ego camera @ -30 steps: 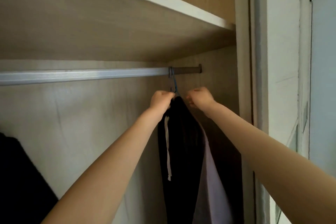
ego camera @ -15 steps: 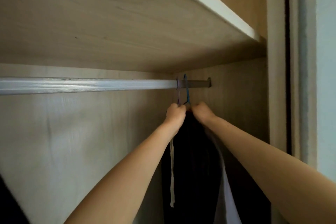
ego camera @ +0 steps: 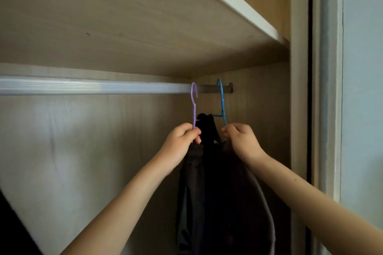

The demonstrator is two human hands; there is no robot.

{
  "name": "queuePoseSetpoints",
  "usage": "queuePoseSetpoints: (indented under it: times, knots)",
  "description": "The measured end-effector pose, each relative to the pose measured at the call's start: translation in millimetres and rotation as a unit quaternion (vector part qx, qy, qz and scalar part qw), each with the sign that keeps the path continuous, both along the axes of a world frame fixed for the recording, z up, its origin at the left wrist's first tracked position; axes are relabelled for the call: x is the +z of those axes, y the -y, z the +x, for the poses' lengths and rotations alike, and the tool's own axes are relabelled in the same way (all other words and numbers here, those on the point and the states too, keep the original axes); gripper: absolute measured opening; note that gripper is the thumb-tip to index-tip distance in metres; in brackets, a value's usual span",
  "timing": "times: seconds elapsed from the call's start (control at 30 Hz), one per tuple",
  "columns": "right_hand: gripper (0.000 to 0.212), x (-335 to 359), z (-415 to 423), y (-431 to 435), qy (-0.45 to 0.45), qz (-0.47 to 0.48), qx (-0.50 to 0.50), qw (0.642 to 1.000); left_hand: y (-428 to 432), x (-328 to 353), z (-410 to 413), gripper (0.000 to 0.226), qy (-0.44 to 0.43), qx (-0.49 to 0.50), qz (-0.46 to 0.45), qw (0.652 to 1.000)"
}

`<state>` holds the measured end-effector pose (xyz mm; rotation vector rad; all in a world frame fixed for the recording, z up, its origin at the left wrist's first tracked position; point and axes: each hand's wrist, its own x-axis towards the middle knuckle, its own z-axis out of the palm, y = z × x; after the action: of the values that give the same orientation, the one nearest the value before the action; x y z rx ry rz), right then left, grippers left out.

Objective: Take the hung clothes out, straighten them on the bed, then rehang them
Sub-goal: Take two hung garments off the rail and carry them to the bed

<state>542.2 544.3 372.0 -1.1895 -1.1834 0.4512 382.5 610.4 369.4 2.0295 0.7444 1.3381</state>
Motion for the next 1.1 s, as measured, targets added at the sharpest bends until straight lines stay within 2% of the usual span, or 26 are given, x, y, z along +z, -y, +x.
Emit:
queuePoseSetpoints:
  times: [0.17, 0.3, 0.43, 0.6, 0.73, 0.87, 1.0, 1.1]
  knots:
    - [0.027, -72, -8, 71, 0.030, -0.017, 0.008, 0.999, 51, -81, -37, 0.026, 0.026, -0.076, -0.091, 0.993]
    - [0.028, -135, -13, 131, 0.033, -0.049, -0.006, 0.998, 89, -154, -58, 0.015, 0.072, -0.122, -0.175, 0.974]
    - [0.029, -192, -12, 204, 0.039, -0.114, -0.009, 0.993, 139, -217, -75, 0.018, 0.025, -0.158, -0.223, 0.962]
    - [0.030, -238, -3, 315, -0.002, -0.160, -0.046, 0.986, 220, -250, -81, 0.020, -0.035, -0.246, -0.279, 0.927]
    - [0.032, -250, -4, 413, -0.019, -0.167, -0.133, 0.977, 281, -254, -64, 0.019, -0.092, -0.318, -0.297, 0.896]
    - [0.031, -251, -17, 501, -0.041, -0.181, -0.240, 0.953, 325, -250, -29, 0.020, -0.152, -0.403, -0.286, 0.856]
    - [0.029, -248, -28, 576, -0.086, -0.186, -0.366, 0.908, 363, -249, 15, 0.021, -0.172, -0.498, -0.286, 0.801]
    - [0.028, -243, -39, 620, -0.098, -0.178, -0.469, 0.859, 387, -254, 54, 0.020, -0.175, -0.558, -0.290, 0.757]
